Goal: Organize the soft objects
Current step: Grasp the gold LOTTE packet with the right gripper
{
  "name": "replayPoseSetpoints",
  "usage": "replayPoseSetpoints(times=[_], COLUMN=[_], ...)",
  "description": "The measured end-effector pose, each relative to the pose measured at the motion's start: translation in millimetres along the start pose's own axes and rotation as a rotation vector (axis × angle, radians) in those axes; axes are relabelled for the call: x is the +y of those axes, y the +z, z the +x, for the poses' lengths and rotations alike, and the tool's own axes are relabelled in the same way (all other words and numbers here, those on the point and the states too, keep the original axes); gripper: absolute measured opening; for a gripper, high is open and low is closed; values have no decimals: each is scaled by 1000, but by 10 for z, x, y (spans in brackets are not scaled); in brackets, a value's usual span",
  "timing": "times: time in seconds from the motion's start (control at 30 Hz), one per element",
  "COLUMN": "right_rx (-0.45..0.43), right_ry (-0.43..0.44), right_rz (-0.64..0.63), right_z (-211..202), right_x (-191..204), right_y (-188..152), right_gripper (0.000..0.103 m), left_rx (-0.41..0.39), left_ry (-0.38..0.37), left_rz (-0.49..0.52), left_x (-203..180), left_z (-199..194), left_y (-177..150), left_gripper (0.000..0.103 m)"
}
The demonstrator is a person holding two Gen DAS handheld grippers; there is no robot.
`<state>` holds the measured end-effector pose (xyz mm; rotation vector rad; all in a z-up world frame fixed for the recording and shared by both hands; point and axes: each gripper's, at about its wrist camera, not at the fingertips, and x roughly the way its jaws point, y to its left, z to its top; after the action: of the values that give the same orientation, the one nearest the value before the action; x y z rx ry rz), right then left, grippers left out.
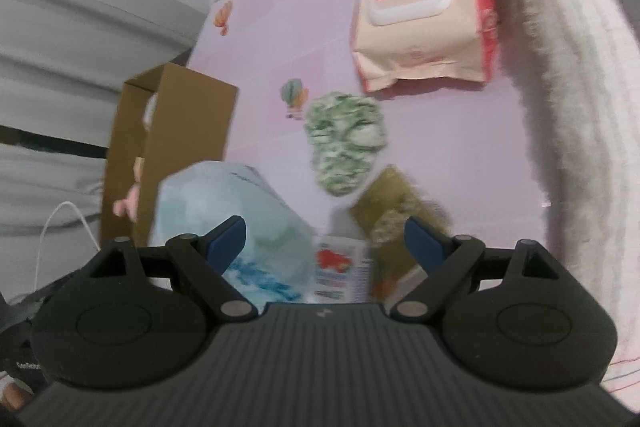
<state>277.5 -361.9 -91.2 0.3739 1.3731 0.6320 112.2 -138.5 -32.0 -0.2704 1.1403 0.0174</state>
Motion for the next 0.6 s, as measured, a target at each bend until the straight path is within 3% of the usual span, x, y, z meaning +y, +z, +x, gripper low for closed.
replayPoseSetpoints(times=[0.2, 0.3, 0.47, 0.6], right_rx=[-16, -8, -4, 60], right_ry=[-84, -108, -173, -198], right_rz=[-73, -136, -277, -326], right_z=[107, 245, 482, 728], right_x=[-165, -129, 23, 24], right_y=[-25, -6, 62, 115], right_gripper=[83, 74, 63, 50], left_rx=[54, 64, 93, 116], left_ry=[3, 36, 25, 23], left_rz=[125, 202, 255, 259], left_x=[-272, -399, -522, -545], left_z=[333, 456, 625, 684], left_y=[-107, -153, -205, -261], left_gripper=[74, 64, 47, 44])
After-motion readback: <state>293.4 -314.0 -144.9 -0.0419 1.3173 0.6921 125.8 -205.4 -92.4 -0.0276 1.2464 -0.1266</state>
